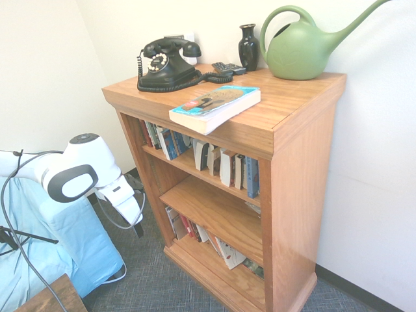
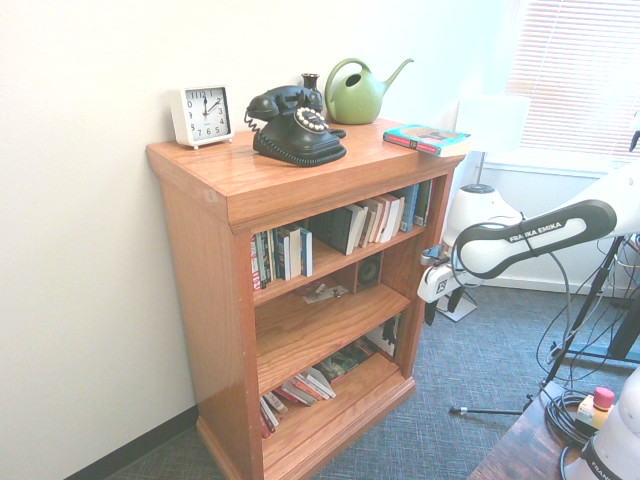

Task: Organize the shelf

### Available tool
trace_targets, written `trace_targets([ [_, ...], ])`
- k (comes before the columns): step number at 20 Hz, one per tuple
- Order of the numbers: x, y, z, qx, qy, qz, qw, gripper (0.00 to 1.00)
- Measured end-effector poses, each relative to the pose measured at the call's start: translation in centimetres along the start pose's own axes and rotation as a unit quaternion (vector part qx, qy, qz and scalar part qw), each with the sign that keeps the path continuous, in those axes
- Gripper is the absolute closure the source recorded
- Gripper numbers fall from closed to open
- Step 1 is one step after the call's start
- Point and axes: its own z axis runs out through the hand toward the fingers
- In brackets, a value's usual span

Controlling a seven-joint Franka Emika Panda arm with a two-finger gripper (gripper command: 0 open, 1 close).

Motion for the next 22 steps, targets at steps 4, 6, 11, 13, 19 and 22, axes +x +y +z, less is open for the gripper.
trace_targets([
  [4, 0.6, 0.2, -0.2, -0.003, 0.009, -0.003, 1.000, 0.00],
  [6, 2.1, 0.8, -0.8, -0.013, 0.033, -0.009, 0.999, 0.00],
  [11, 7.1, 3.7, -3.9, -0.065, 0.151, -0.046, 0.985, 0.00],
  [13, 8.7, 4.9, -5.7, -0.087, 0.198, -0.060, 0.974, 0.00],
  [19, 10.9, 7.6, -11.0, -0.156, 0.336, -0.106, 0.923, 0.00],
  [22, 11.0, 7.2, -14.8, -0.179, 0.407, -0.129, 0.887, 0.00],
])
